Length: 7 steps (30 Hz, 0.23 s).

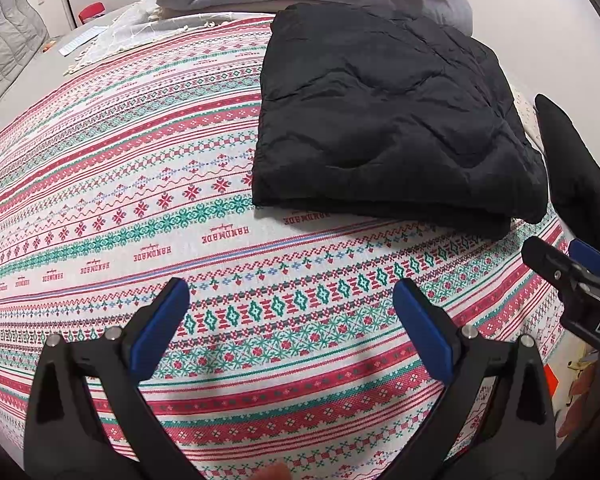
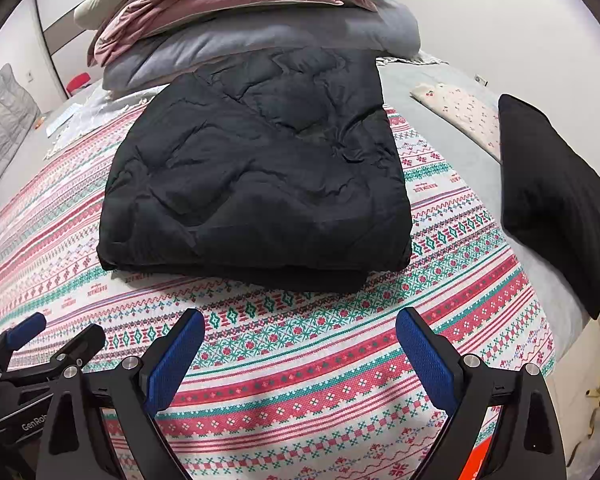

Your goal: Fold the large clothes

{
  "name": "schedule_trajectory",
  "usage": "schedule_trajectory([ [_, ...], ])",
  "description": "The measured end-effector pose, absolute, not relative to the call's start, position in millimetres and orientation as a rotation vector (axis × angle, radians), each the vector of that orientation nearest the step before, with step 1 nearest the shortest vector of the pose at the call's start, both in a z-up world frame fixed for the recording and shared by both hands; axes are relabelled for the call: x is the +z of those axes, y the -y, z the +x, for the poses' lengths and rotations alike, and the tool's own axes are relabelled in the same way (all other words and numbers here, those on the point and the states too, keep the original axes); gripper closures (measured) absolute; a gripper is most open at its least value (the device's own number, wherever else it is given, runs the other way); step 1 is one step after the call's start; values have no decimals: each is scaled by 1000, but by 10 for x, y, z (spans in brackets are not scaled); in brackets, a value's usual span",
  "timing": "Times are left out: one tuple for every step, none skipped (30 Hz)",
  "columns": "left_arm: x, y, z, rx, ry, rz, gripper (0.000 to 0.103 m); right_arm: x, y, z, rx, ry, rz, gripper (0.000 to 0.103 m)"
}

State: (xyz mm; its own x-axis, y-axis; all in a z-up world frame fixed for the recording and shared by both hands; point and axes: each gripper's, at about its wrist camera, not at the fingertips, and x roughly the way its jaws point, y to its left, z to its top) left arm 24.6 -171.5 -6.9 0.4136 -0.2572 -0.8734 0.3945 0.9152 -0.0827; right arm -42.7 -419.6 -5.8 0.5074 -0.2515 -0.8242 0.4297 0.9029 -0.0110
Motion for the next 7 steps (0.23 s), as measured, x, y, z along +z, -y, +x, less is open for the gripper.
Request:
schedule_trajectory([
  [-69, 1715, 247, -412, -1070, 143, 2, -57, 4198, -425, -414, -954, 205, 6],
  [-70, 1711, 248, -414, -1070, 141, 2, -58, 4194, -427, -414, -954, 206, 6],
  [-71, 1708, 249, -415, -1071, 139, 2, -56, 4199, -425, -414, -953, 206, 6],
  [-72, 1703, 252, -415, -1071, 136, 2, -57, 4196, -424, -414, -953, 207, 6],
  [-73, 1697, 255, -417, -1071, 134, 2, -55, 4202, -421, -413, -954, 206, 6],
  [-73, 1691, 260, -419, -1072, 132, 2, -55, 4202, -422, -414, -954, 206, 6],
  [-74, 1683, 266, -420, -1074, 130, 2, -55, 4201, -423, -414, -954, 207, 6],
])
